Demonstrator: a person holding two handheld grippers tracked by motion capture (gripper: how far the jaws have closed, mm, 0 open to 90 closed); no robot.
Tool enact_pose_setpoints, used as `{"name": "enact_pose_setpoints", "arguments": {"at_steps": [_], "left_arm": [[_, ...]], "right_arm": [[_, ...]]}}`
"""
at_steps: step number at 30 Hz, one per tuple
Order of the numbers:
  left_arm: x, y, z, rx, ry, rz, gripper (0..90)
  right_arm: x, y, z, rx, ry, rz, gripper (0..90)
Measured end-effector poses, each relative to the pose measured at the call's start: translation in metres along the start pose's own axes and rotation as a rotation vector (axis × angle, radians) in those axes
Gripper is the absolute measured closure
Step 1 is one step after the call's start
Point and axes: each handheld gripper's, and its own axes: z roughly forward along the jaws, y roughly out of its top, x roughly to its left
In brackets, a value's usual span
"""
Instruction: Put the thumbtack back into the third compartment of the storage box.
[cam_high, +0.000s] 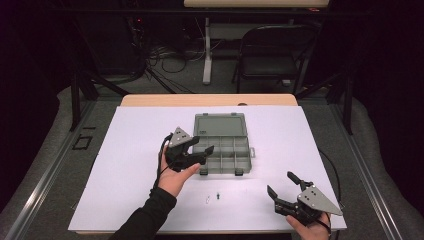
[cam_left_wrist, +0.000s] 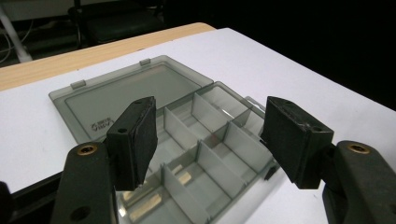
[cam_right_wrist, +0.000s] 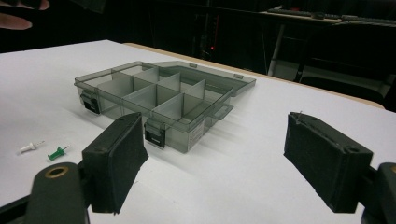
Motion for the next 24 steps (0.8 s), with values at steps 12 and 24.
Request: {"name": "enact_pose_setpoints", "arguments": {"at_steps": [12, 24], "left_arm": [[0.001, -0.043, -0.035, 0.008, 0.023, -0.029, 35.7], [-0.004, -0.077, -0.048, 0.019, 0.007, -0.041, 39.1]], "right_arm": [[0.001, 0.0, 0.0, 0.003, -0.001, 0.002, 19.5], [0.003, 0.0, 0.001, 0.01, 0.0, -0.006, 19.0]]}}
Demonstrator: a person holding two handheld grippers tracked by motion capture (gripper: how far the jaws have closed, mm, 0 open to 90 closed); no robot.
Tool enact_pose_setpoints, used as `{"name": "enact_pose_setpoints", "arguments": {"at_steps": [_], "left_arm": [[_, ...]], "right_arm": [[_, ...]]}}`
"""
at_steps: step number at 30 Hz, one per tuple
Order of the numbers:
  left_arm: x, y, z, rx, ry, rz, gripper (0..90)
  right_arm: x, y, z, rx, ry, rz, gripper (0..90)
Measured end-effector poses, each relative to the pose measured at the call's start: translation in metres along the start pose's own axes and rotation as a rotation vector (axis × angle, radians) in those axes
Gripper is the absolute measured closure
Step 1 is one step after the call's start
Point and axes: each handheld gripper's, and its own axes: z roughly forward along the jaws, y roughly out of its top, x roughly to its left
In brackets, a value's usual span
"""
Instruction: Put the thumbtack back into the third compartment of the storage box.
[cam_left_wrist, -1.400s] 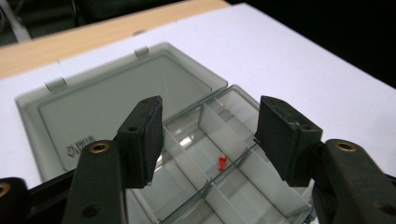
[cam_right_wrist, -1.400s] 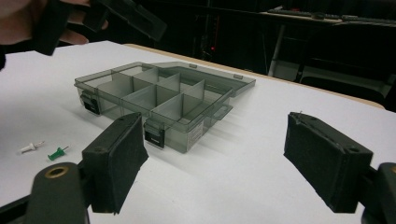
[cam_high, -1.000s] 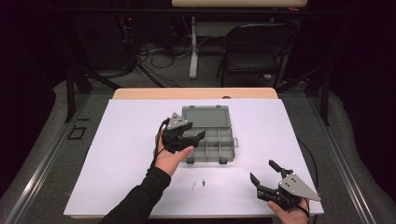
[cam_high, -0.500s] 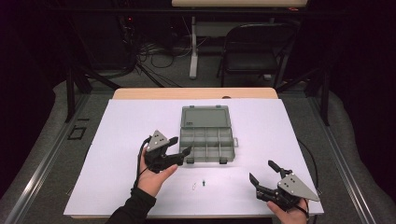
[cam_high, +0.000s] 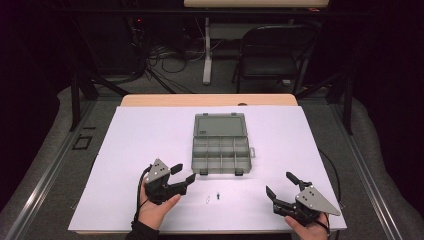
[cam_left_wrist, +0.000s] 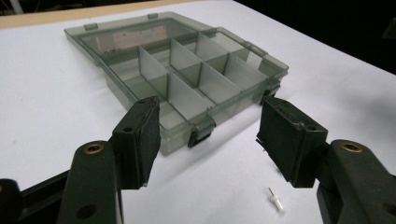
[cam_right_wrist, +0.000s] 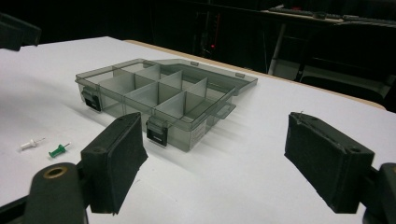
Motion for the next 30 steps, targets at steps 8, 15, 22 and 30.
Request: {"name": "enact_pose_setpoints", "arguments": {"at_steps": [8, 15, 22, 30], "left_arm": [[-0.011, -0.012, 0.005, 0.04, -0.036, 0.006, 50.1], [-0.021, -0.021, 0.016, 0.103, -0.063, 0.023, 55.3], [-0.028, -0.027, 0.026, 0.165, -0.086, 0.036, 61.0], [-0.036, -0.034, 0.036, 0.214, -0.095, 0.033, 65.7]], "right_arm": [[-0.001, 0.0, -0.001, -0.005, -0.001, 0.001, 18.9], [-0.002, 0.0, -0.001, -0.006, -0.001, 0.001, 19.0], [-0.002, 0.0, -0.001, -0.005, -0.001, 0.001, 19.0], [-0.002, 0.0, -0.001, -0.004, -0.001, 0.002, 19.0]]}}
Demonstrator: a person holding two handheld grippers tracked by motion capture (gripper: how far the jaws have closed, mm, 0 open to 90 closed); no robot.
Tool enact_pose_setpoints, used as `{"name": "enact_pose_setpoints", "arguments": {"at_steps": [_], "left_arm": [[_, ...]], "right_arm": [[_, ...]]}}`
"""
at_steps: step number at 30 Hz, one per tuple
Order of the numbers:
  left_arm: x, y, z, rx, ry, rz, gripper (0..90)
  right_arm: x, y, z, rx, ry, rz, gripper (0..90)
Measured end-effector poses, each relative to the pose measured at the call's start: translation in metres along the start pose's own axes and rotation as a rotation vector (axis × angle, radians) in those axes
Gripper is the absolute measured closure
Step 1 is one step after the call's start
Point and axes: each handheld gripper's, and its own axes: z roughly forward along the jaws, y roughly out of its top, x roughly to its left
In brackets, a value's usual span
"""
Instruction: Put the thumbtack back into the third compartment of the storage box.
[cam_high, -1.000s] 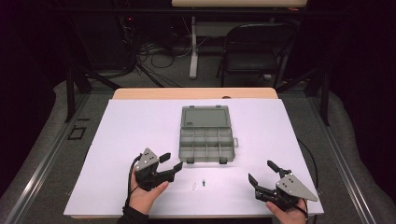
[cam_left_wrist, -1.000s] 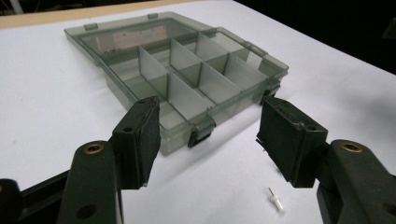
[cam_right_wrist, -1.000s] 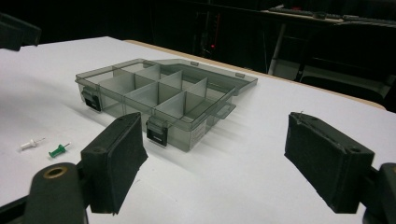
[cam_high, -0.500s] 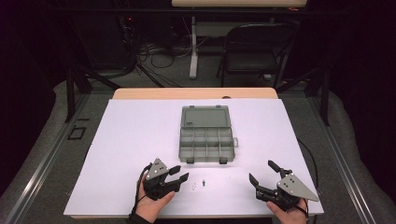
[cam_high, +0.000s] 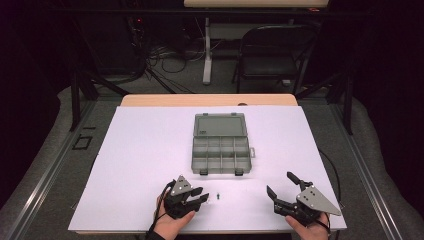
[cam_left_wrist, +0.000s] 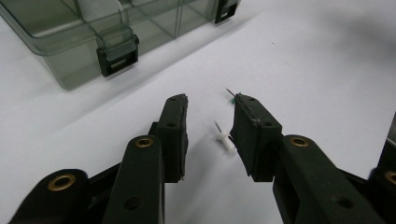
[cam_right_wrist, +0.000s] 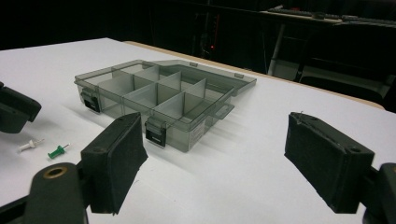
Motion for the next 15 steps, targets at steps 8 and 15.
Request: {"name": "enact_pose_setpoints", "arguments": {"at_steps": [8, 15], "left_arm": [[-0.005, -0.002, 0.006, 0.034, -0.008, 0.002, 70.2], [-0.008, -0.002, 0.011, 0.063, -0.001, 0.003, 74.9]], "right_arm": [[0.0, 0.0, 0.0, -0.001, 0.001, 0.0, 19.0], [0.0, 0.0, 0.0, -0.001, 0.001, 0.0, 18.9]]}}
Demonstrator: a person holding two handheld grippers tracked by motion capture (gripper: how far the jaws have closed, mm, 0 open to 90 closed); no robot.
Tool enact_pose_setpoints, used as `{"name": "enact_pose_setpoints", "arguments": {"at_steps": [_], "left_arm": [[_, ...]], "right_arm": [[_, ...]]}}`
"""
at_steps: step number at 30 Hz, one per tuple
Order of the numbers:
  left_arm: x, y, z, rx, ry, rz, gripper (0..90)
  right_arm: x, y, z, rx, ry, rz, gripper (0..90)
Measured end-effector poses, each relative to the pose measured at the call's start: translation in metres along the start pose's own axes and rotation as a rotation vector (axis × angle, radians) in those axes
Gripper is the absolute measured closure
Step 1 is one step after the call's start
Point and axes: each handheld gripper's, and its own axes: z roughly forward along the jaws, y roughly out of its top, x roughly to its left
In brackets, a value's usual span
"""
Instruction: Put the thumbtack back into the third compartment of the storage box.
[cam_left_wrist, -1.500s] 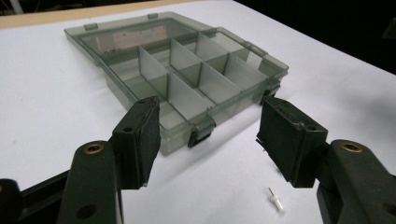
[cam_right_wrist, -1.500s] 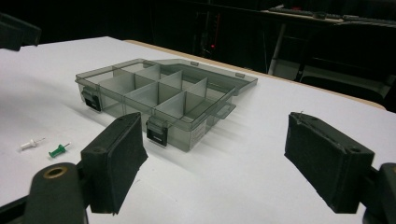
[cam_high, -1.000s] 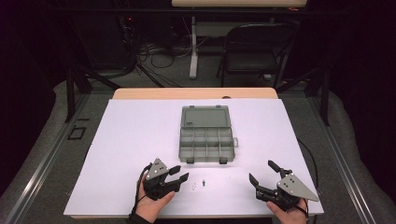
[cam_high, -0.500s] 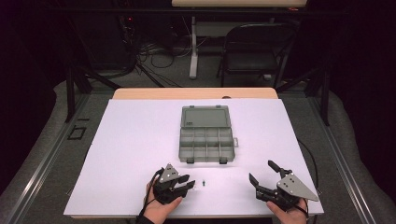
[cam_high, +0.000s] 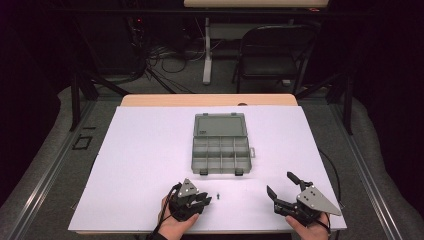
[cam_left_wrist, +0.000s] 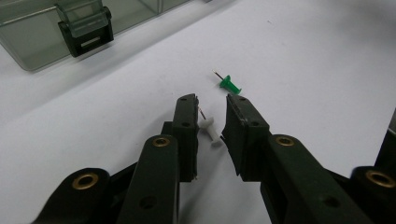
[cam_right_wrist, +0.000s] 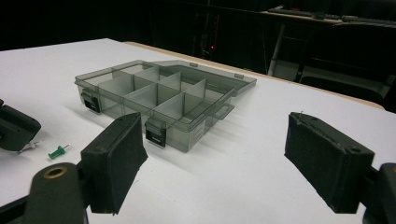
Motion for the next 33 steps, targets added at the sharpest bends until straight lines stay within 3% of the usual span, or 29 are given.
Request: {"name": "enact_pose_setpoints", "arguments": {"at_steps": [10, 33], "left_arm": [[0.0004, -0.0009, 0.0004, 0.005, 0.011, 0.008, 84.7], [0.0052, -0.0009, -0.0005, 0.003, -0.013, -0.009, 85.9]], "right_arm": [[-0.0005, 0.0001, -0.0001, 0.0, 0.0, 0.0, 19.0], [-0.0008, 0.0003, -0.0006, -0.007, -0.001, 0.002, 18.9]]}}
